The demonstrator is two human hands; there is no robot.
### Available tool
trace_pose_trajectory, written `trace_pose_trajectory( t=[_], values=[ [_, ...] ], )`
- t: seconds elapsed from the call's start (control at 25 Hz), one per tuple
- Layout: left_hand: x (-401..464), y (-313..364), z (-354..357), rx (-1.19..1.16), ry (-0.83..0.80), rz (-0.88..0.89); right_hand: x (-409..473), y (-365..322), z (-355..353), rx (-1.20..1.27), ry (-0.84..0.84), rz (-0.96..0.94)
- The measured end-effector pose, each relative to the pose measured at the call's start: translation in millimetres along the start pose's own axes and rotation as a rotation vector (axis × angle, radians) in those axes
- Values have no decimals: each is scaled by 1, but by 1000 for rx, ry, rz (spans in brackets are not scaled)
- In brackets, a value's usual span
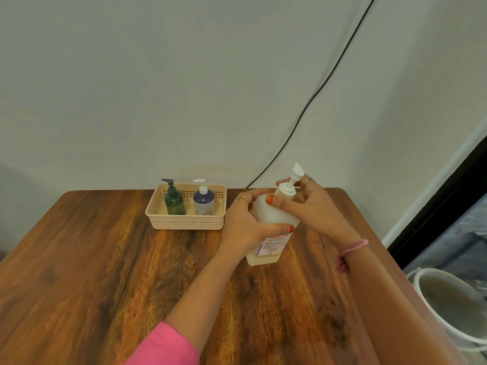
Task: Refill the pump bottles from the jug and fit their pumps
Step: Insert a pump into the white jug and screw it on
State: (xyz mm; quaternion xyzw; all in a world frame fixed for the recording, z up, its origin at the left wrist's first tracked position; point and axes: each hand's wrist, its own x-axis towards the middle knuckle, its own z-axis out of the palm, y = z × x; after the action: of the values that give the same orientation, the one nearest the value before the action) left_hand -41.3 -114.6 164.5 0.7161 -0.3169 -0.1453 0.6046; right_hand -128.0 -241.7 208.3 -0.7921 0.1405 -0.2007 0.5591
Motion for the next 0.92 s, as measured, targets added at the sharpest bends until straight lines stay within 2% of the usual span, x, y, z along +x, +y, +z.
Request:
trace_pose_trajectory(
  t=[0.08, 0.12, 0.24, 0.32, 0.48, 0.56, 0.64, 0.72, 0.84, 0.92],
  values=[
    [1, 0, -2, -1, -2, 2, -1, -1, -10, 155, -177, 36],
    [2, 1, -2, -2, -6, 3, -1, 1, -11, 178, -175, 29],
    [1, 0, 1, 9, -8, 10, 3, 3, 1, 39, 80, 4],
    [2, -1, 1, 7, -3, 6, 4, 4, 7, -94, 146, 6],
    [5, -3, -3, -36, 7, -2, 0, -3, -8, 102, -154, 22],
    [6, -3, -2, -39, 14, -8, 0, -1, -5, 119, -88, -18],
    [7, -4, -1, -46, 17, -11, 2, 0, 5, 57, 66, -40],
    [7, -4, -2, -45, 16, -10, 5, 2, 10, -6, 114, -23],
    [8, -4, -5, -48, 20, -11, 5, 0, -4, 157, -117, 39],
    [9, -4, -6, -46, 23, -9, 6, 1, -6, 223, -141, 31]
  ],
)
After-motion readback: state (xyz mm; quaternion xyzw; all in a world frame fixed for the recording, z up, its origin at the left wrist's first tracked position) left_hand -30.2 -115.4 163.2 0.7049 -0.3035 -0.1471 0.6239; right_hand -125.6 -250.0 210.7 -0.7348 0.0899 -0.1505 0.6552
